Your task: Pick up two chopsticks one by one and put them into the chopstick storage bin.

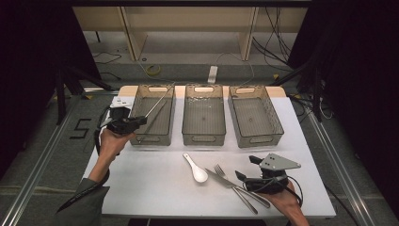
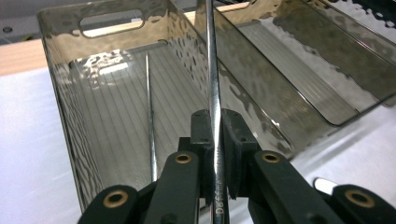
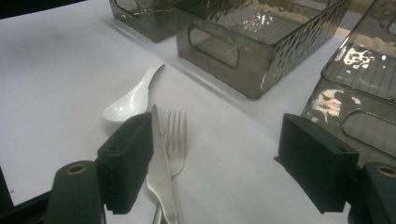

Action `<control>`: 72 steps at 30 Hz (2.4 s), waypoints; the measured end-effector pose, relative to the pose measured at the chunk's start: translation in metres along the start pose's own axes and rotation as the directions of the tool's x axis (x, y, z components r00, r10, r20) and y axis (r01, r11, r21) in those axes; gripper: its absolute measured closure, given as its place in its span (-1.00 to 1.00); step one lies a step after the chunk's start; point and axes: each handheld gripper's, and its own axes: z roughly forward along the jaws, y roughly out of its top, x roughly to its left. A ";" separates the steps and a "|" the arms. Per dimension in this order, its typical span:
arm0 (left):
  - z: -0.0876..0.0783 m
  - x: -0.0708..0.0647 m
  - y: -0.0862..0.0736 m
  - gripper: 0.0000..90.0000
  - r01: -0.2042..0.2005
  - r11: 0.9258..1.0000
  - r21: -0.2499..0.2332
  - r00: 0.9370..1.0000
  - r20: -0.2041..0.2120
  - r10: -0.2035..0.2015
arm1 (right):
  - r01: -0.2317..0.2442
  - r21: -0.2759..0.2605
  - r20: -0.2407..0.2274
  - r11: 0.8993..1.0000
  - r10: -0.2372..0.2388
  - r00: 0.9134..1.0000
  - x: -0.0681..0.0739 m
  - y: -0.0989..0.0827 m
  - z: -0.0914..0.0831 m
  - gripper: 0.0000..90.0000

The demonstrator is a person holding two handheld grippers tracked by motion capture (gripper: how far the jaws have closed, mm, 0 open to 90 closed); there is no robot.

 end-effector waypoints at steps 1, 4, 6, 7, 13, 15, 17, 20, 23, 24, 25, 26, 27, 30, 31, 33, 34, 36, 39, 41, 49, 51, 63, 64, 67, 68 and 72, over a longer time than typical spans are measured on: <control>0.002 0.000 0.000 0.85 -0.002 1.000 0.002 1.000 -0.010 0.002 | 0.001 0.005 -0.004 1.000 -0.001 1.000 0.000 0.000 0.000 -0.39; 0.008 0.000 0.002 0.85 -0.008 1.000 0.022 1.000 -0.025 0.008 | 0.001 0.007 -0.003 1.000 -0.001 1.000 0.000 -0.001 0.001 -0.39; 0.011 0.001 0.005 0.85 -0.005 1.000 0.026 0.999 -0.032 0.005 | 0.000 0.008 -0.005 1.000 0.000 1.000 0.000 -0.001 0.001 -0.39; 0.011 0.003 0.005 0.85 -0.003 1.000 0.027 0.999 -0.036 0.004 | 0.001 0.009 -0.005 1.000 -0.001 1.000 0.000 -0.001 0.001 -0.39; 0.019 0.011 0.006 0.85 0.012 0.998 0.059 0.997 -0.071 -0.008 | 0.004 0.009 -0.010 1.000 -0.004 1.000 0.000 0.000 0.001 -0.39; 0.022 0.013 0.005 0.85 0.015 0.997 0.077 0.997 -0.079 -0.009 | 0.007 0.010 -0.010 1.000 -0.007 1.000 0.001 0.000 0.001 -0.39; 0.025 0.016 0.003 0.85 0.033 0.996 0.083 0.996 -0.085 -0.026 | 0.007 0.009 -0.013 1.000 -0.007 1.000 0.000 0.001 0.002 -0.39; 0.030 0.019 0.003 0.85 0.045 0.994 0.096 0.995 -0.095 -0.036 | 0.007 0.009 -0.014 1.000 -0.007 1.000 0.000 0.001 0.002 -0.39; 0.031 0.021 0.003 0.85 0.053 0.994 0.098 0.995 -0.094 -0.044 | 0.009 0.011 -0.016 1.000 -0.008 1.000 0.000 0.001 0.002 -0.39; 0.032 0.021 0.003 0.85 0.055 0.993 0.102 0.994 -0.098 -0.045 | 0.009 0.013 -0.018 1.000 -0.009 1.000 0.000 0.001 0.002 -0.38; 0.034 0.022 0.003 0.85 0.058 0.993 0.107 0.994 -0.101 -0.047 | 0.009 0.011 -0.019 1.000 -0.009 1.000 0.001 0.001 0.002 -0.38; 0.034 0.022 0.002 0.85 0.063 0.992 0.110 0.993 -0.104 -0.052 | 0.010 0.011 -0.019 1.000 -0.010 1.000 0.001 0.001 0.002 -0.38; 0.035 0.023 0.002 0.85 0.069 0.992 0.109 0.993 -0.106 -0.057 | 0.010 0.011 -0.019 1.000 -0.010 1.000 0.001 0.001 0.001 -0.38; 0.037 0.024 0.002 0.84 0.076 0.990 0.121 0.992 -0.113 -0.062 | 0.008 0.013 -0.019 1.000 -0.008 1.000 0.000 0.002 0.001 -0.38; 0.037 0.024 0.002 0.84 0.080 0.989 0.125 0.991 -0.115 -0.066 | 0.009 0.014 -0.019 1.000 -0.008 1.000 0.001 0.002 0.001 -0.38; 0.038 0.025 0.001 0.83 0.083 0.988 0.130 0.989 -0.129 -0.066 | 0.012 0.015 -0.022 1.000 -0.012 1.000 0.001 0.002 0.002 -0.38; 0.038 0.025 0.001 0.81 0.076 0.989 0.126 0.989 -0.133 -0.059 | 0.011 0.018 -0.024 1.000 -0.011 1.000 0.001 0.002 0.002 -0.37; 0.035 0.023 0.002 0.61 0.068 0.992 0.103 0.990 -0.134 -0.054 | 0.011 0.020 -0.025 1.000 -0.011 1.000 0.001 0.002 0.002 -0.37; 0.030 0.018 0.004 0.33 0.056 0.994 0.089 0.992 -0.114 -0.046 | 0.011 0.021 -0.026 1.000 -0.010 1.000 0.001 0.002 0.002 -0.37; 0.024 0.014 0.005 0.18 0.032 0.997 0.070 0.997 -0.076 -0.027 | 0.007 0.020 -0.028 1.000 -0.006 1.000 0.001 0.003 0.001 -0.37; -0.001 -0.007 0.007 -0.29 0.008 0.999 0.033 0.998 0.069 -0.010 | 0.005 0.027 -0.028 1.000 -0.004 1.000 0.003 0.004 0.002 -0.37; -0.005 -0.016 0.009 -0.37 -0.031 0.999 0.025 0.997 0.075 0.029 | 0.003 0.028 -0.024 1.000 -0.002 1.000 0.003 0.003 0.003 -0.37; -0.009 -0.045 0.006 -0.52 -0.092 0.995 -0.038 0.981 0.168 0.097 | -0.053 0.015 -0.001 0.998 0.053 0.999 -0.003 -0.001 0.002 -0.38; -0.009 -0.047 0.006 -0.53 -0.090 0.995 -0.040 0.980 0.176 0.096 | -0.056 0.010 -0.003 0.998 0.056 0.998 -0.003 -0.001 0.001 -0.38; -0.006 -0.054 0.007 -0.54 -0.114 0.993 -0.030 0.975 0.189 0.118 | -0.065 0.005 -0.007 0.998 0.065 0.998 -0.004 -0.002 0.001 -0.39; -0.006 -0.055 0.007 -0.54 -0.116 0.993 -0.028 0.973 0.197 0.119 | -0.068 0.007 -0.008 0.998 0.068 0.998 -0.004 -0.002 0.001 -0.39; -0.004 -0.060 0.008 -0.54 -0.116 0.993 -0.022 0.967 0.225 0.118 | -0.097 -0.004 -0.023 0.995 0.097 0.995 -0.006 -0.003 0.001 -0.39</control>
